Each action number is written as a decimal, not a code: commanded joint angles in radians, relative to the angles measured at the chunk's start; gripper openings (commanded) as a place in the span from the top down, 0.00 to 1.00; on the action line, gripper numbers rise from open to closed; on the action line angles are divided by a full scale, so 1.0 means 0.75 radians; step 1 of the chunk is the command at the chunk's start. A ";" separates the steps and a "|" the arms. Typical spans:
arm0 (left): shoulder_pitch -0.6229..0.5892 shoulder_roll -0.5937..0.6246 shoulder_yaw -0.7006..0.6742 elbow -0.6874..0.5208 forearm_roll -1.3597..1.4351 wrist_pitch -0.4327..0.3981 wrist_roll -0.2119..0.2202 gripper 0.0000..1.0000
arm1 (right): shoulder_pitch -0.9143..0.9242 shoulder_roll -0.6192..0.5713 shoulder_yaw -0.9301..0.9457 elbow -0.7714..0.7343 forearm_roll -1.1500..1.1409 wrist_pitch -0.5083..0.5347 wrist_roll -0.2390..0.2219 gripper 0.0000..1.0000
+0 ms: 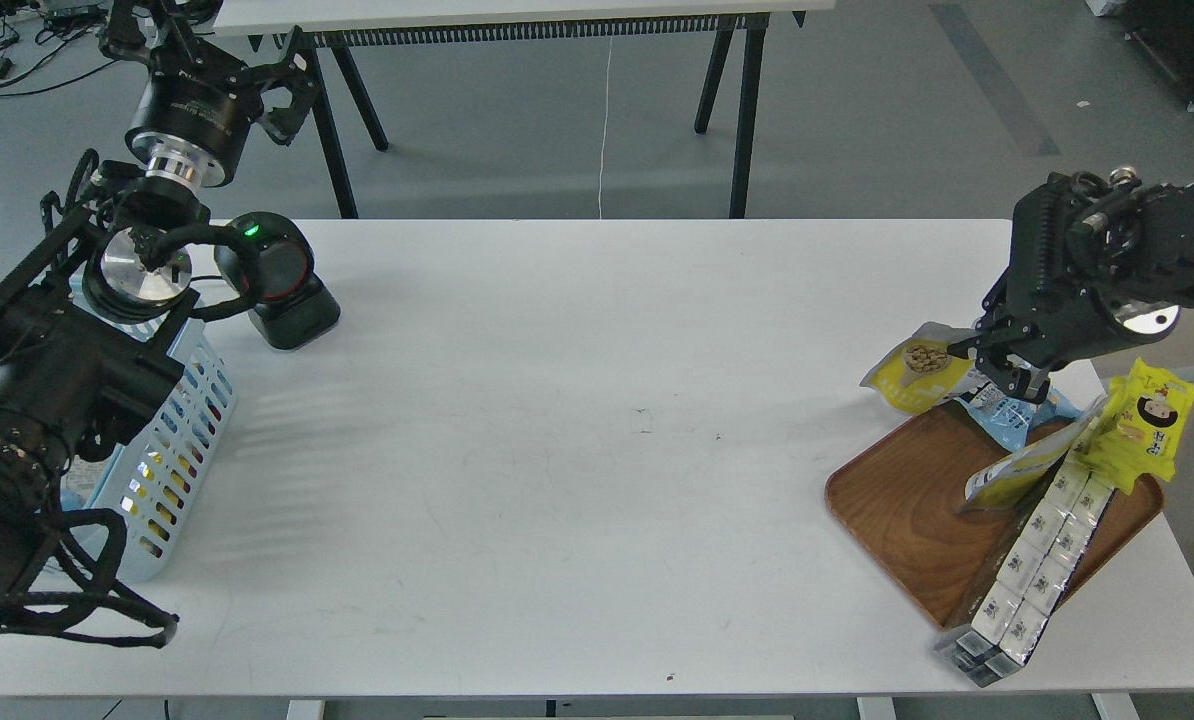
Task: Scan snack and place in basket
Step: 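Lift the packet and carry it toward the barcode scanner, then lower the packet upright onto the table mid-way and release it, then withdraw the right gripper and move the left arm toward the packet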
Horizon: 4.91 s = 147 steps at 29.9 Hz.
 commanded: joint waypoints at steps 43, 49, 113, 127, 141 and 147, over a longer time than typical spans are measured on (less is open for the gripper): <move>0.002 0.033 0.004 -0.002 0.000 -0.027 0.000 0.00 | -0.224 1.054 0.492 -0.610 0.144 0.014 0.000 1.00; 0.002 0.033 0.004 -0.002 0.000 -0.027 0.000 0.00 | -0.252 1.054 0.492 -0.639 0.144 0.014 0.000 1.00; 0.002 0.066 0.025 -0.029 0.004 -0.040 0.017 0.00 | 0.005 0.737 0.560 -0.306 0.404 0.198 0.000 0.16; -0.278 0.334 0.440 -0.219 0.276 -0.040 0.170 0.01 | -0.426 0.189 1.054 -0.314 0.939 0.184 0.000 0.01; -0.360 0.395 0.444 -0.840 1.378 -0.040 0.168 0.05 | -0.757 0.058 1.190 -0.532 2.099 0.192 0.000 0.01; -0.356 0.338 0.448 -0.969 1.865 -0.040 0.095 0.06 | -0.790 0.068 1.190 -0.653 2.575 0.219 0.000 0.01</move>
